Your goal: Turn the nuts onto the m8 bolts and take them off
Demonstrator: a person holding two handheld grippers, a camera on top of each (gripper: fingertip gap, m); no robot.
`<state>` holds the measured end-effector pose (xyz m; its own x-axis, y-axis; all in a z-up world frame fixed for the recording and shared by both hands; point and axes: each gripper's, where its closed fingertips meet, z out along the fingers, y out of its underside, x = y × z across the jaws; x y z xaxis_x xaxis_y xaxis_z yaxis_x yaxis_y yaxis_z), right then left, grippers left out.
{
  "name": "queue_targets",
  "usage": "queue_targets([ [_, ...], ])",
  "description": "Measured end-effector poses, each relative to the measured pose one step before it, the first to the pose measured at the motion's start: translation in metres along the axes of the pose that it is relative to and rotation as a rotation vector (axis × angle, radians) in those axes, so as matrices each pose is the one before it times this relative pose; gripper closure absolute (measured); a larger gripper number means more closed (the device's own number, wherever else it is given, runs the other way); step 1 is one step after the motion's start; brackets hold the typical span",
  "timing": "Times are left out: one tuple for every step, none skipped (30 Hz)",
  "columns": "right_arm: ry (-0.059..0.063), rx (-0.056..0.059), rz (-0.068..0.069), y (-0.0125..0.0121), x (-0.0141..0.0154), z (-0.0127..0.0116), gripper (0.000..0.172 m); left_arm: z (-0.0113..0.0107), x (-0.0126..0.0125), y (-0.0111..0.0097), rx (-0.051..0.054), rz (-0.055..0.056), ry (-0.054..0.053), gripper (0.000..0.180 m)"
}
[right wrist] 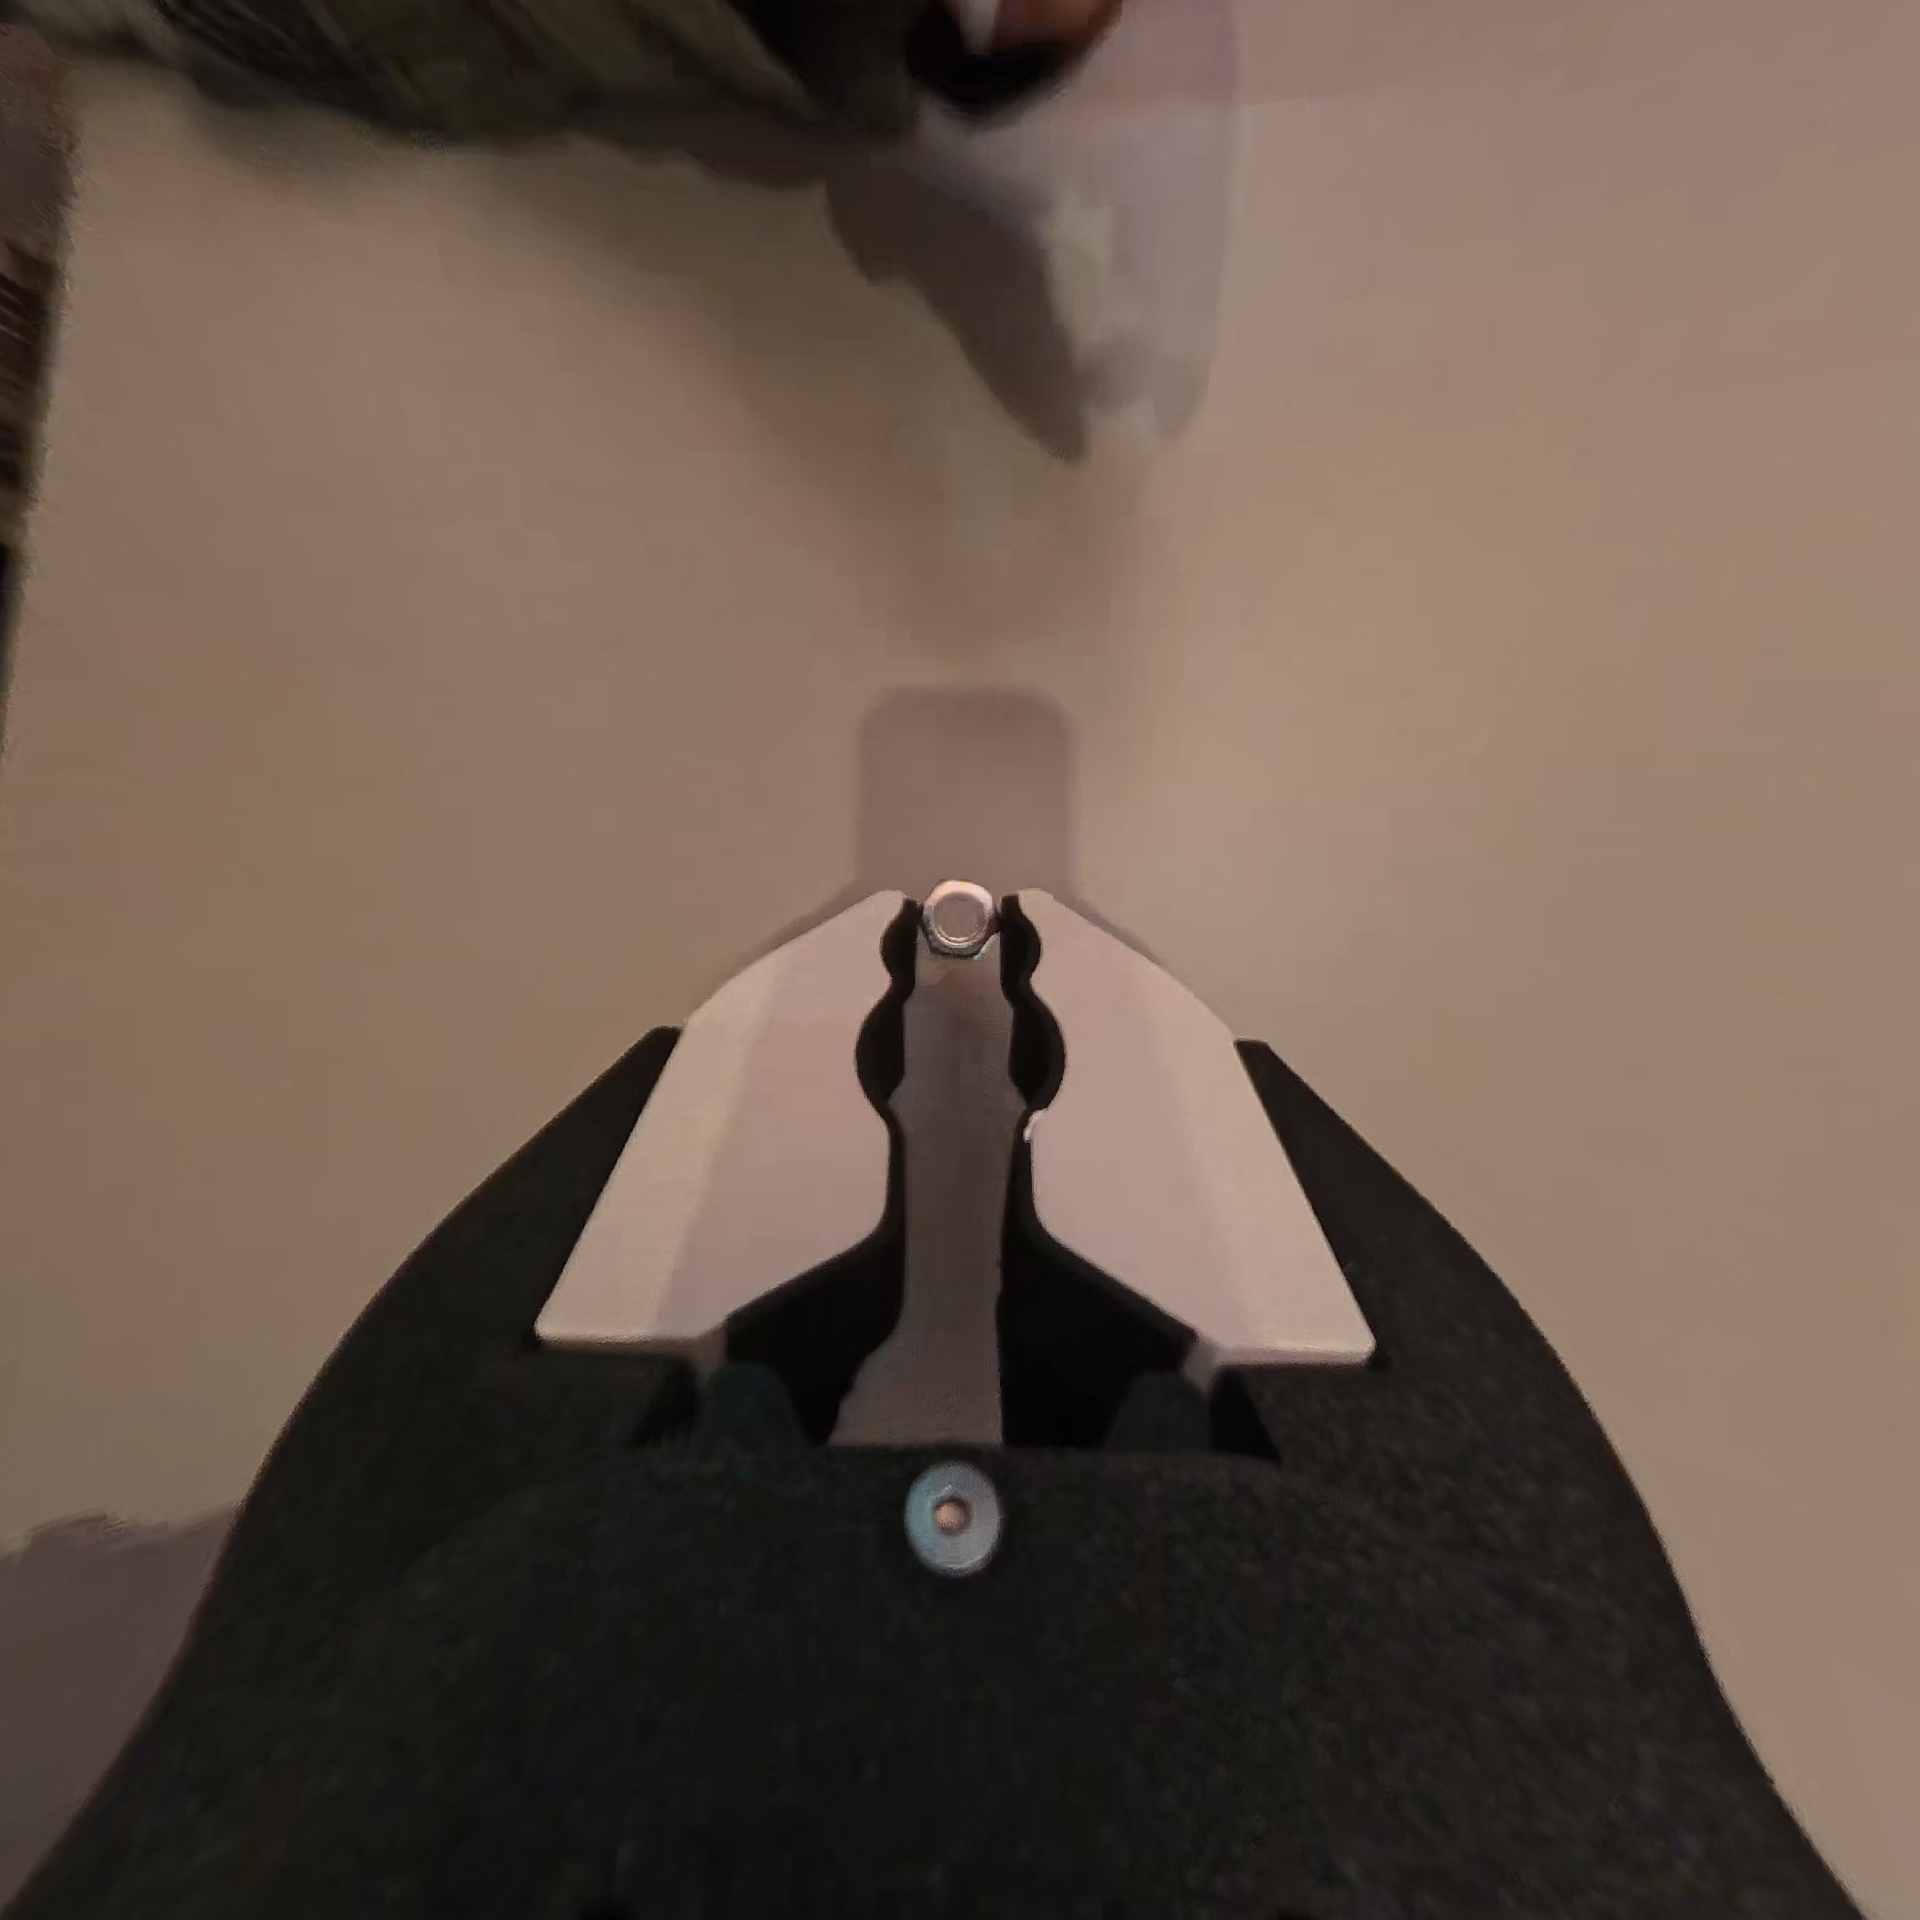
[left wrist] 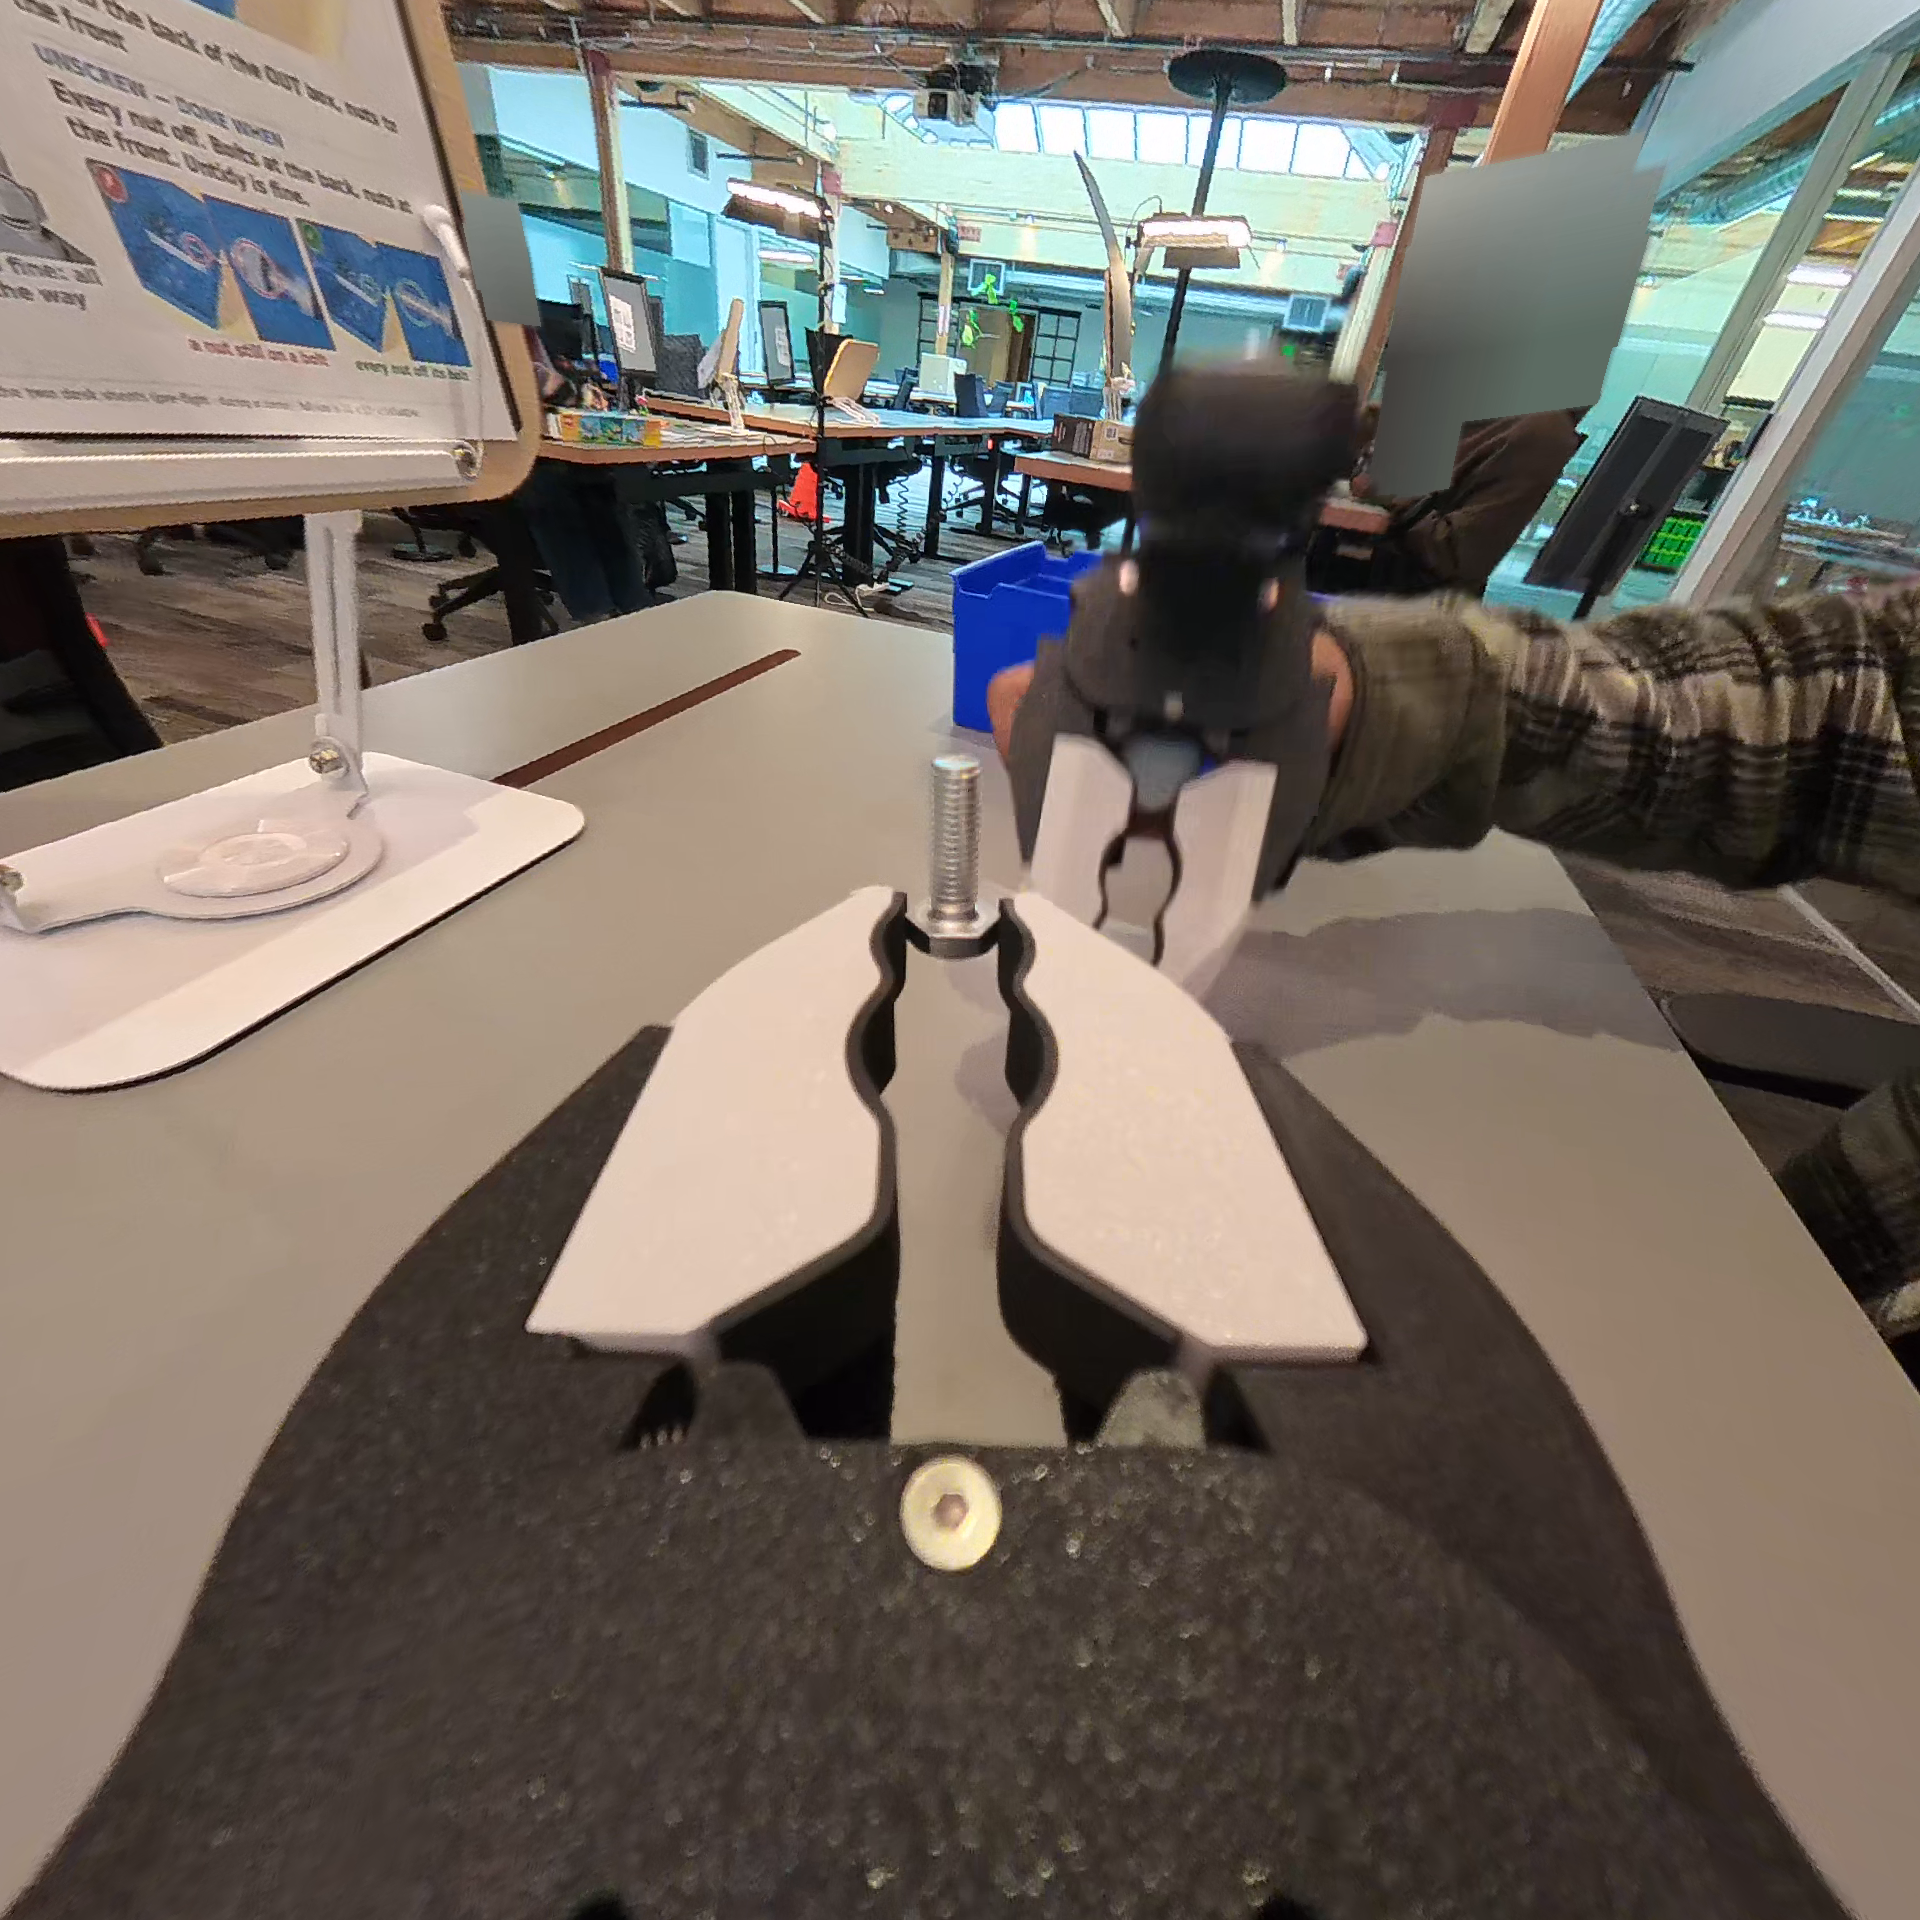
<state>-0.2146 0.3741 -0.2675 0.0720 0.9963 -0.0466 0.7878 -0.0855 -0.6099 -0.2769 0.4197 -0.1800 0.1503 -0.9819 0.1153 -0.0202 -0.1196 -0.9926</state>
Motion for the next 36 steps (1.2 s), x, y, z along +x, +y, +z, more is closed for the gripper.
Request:
queue_targets([
  [-0.0067, 0.0225, -0.0151, -0.0112, -0.0008, -0.01539, 0.157, 0.00223, 0.00287, 0.00097, -0.0039, 0.0041, 0.0078, 0.165],
  [-0.0054, 0.027, -0.0242, -0.01426, -0.00074, -0.01575, 0.157, 0.00239, 0.00328, 0.0005, -0.0024, 0.0054, 0.0084, 0.165],
  [-0.0086, 0.031, -0.0285, -0.01666, -0.00066, -0.01506, 0.157, 0.00256, 0.00387, 0.00028, -0.0019, 0.0069, 0.009, 0.165],
  [-0.018, 0.0226, -0.0253, -0.01638, -0.00105, -0.01256, 0.157, 0.00272, 0.00442, 0.00017, -0.0033, 0.0086, 0.0108, 0.165],
  [-0.013, 0.0071, -0.0234, -0.01434, 0.00029, -0.0095, 0.157, 0.00281, 0.00433, 0.00025, -0.0048, 0.0107, 0.0083, 0.165],
  [-0.0042, 0.0007, -0.0276, -0.01259, 0.00174, -0.00638, 0.157, 0.00258, 0.00391, 0.00035, -0.0067, 0.0132, 0.0051, 0.165],
  [-0.0056, -0.0054, -0.0236, -0.01024, 0.00226, -0.00356, 0.157, 0.00254, 0.00388, 0.0006, -0.0076, 0.0133, 0.0053, 0.165],
  [-0.0053, -0.0193, -0.0177, -0.00613, 0.00294, -0.00096, 0.157, 0.00231, 0.00357, 0.0005, -0.0052, 0.0091, 0.0058, 0.165],
  [-0.0089, -0.0241, -0.0163, -0.00361, 0.00239, 0.00127, 0.157, 0.00221, 0.00324, 0.00016, -0.0022, 0.0038, 0.0061, 0.165],
  [-0.0131, -0.0197, -0.0101, -0.00279, 0.00143, 0.00256, 0.157, 0.00182, 0.00276, -0.00008, -0.0012, 0.0029, 0.0054, 0.165],
  [-0.0147, -0.0202, -0.0068, -0.00178, 0.0004, 0.00309, 0.157, 0.00133, 0.00227, -0.00013, -0.0015, 0.0044, 0.0043, 0.165],
  [-0.0152, -0.0135, -0.0107, -0.00203, -0.00078, 0.0026, 0.157, 0.00096, 0.0014, -0.00018, -0.0002, 0.0049, 0.0005, 0.164],
  [-0.008, -0.0088, -0.0096, -0.00195, -0.00055, 0.00191, 0.157, 0.00057, 0.00096, -0.00008, 0.0006, 0.0027, 0.0009, 0.164],
  [-0.0073, -0.0054, -0.0074, -0.00176, -0.00062, 0.00164, 0.157, 0.00017, 0.00035, 0.00001, -0.0001, -0.0001, 0.0002, 0.164],
  [-0.0044, -0.0025, -0.0052, -0.00166, -0.00029, 0.00146, 0.157, -0.00003, -0.00003, -0.00029, 0.0024, -0.0002, -0.001, 0.164],
  [-0.0073, -0.0089, -0.0027, -0.00048, -0.00066, 0.00123, 0.157, -0.00019, 0.00003, -0.00086, 0.0046, -0.0008, 0.0, 0.164],
  [-0.0026, -0.0101, -0.0035, -0.00018, 0.0001, 0.00113, 0.157, -0.0002, -0.00017, -0.00067, 0.0031, -0.0005, -0.0022, 0.164],
  [-0.0035, -0.0068, -0.0019, -0.00057, -0.00007, 0.00107, 0.157, -0.00024, -0.00022, -0.00057, 0.0015, 0.0023, -0.0034, 0.164],
  [-0.01, -0.008, -0.0003, -0.00037, -0.0009, 0.00117, 0.157, -0.00011, 0.00025, -0.00061, 0.0011, 0.0037, -0.0015, 0.164],
  [-0.0051, -0.0088, -0.0015, -0.00012, -0.00049, 0.00111, 0.157, -0.00008, 0.00049, -0.0006, 0.0002, 0.0032, 0.0, 0.164],
  [0.0002, -0.0149, 0.0013, 0.00083, 0.00063, 0.00102, 0.157, -0.00005, 0.00038, -0.00069, 0.0009, 0.005, -0.0021, 0.164],
  [-0.0027, -0.0151, -0.0008, 0.00106, 0.00016, 0.00107, 0.157, -0.00027, 0.00008, -0.00064, 0.0006, 0.0061, -0.0036, 0.164],
  [-0.0026, -0.0004, -0.0023, -0.0009, 0.00001, 0.00071, 0.157, -0.00017, 0.00001, -0.00023, -0.0012, 0.0051, -0.0033, 0.164],
  [-0.0069, 0.0013, 0.0016, -0.00111, -0.00058, 0.00034, 0.157, -0.00018, 0.00009, -0.00026, -0.0002, 0.0034, -0.002, 0.164],
  [0.0033, -0.0021, -0.0002, -0.00066, 0.00074, -0.00002, 0.157, -0.00022, -0.00009, -0.0004, 0.0017, 0.0015, -0.002, 0.164],
  [0.0007, -0.0015, -0.002, -0.0006, 0.00006, -0.00031, 0.157, -0.00016, 0.00003, -0.00044, 0.0012, 0.0012, -0.0013, 0.164],
  [-0.0024, -0.0027, 0.0009, -0.00025, -0.00023, -0.00005, 0.157, 0.0, -0.00008, -0.00022, -0.0006, 0.0027, -0.0023, 0.164],
  [0.0006, -0.0041, 0.0019, -0.00006, 0.00029, -0.00004, 0.157, 0.00003, 0.00009, -0.00023, 0.0002, 0.0042, -0.0032, 0.164],
  [0.0018, -0.008, 0.0005, 0.00073, 0.0003, 0.00045, 0.157, 0.0, 0.0002, -0.0006, 0.0015, 0.0043, -0.003, 0.164],
  [-0.002, -0.0057, -0.0013, 0.00037, -0.00058, 0.00054, 0.157, 0.00025, 0.00018, 0.00013, -0.0045, 0.0059, -0.0035, 0.164],
  [-0.0024, -0.0039, -0.0018, 0.00016, -0.00062, 0.00053, 0.157, 0.0005, 0.00047, 0.00065, -0.0064, 0.0072, -0.0024, 0.164],
  [-0.0032, -0.0038, 0.001, 0.0001, -0.00041, 0.00044, 0.157, 0.00041, 0.00029, 0.00043, -0.0039, 0.0048, -0.0034, 0.164],
  [-0.0041, -0.0009, 0.0007, -0.0003, -0.00053, 0.00042, 0.157, 0.00041, 0.00027, 0.00027, -0.0018, 0.0025, -0.0016, 0.164],
  [0.0001, -0.0015, 0.002, -0.00015, 0.00031, 0.00032, 0.157, 0.00017, -0.00032, 0.00028, -0.0016, 0.0007, -0.0039, 0.164],
  [0.0002, -0.0035, 0.0035, 0.00021, 0.00028, 0.00012, 0.157, -0.00018, -0.00065, 0.00014, -0.001, 0.0014, -0.0049, 0.165],
  [-0.0012, -0.0058, 0.0035, 0.00063, 0.00006, -0.00024, 0.157, -0.00012, -0.00013, -0.00009, 0.0, 0.0001, -0.0015, 0.165],
])
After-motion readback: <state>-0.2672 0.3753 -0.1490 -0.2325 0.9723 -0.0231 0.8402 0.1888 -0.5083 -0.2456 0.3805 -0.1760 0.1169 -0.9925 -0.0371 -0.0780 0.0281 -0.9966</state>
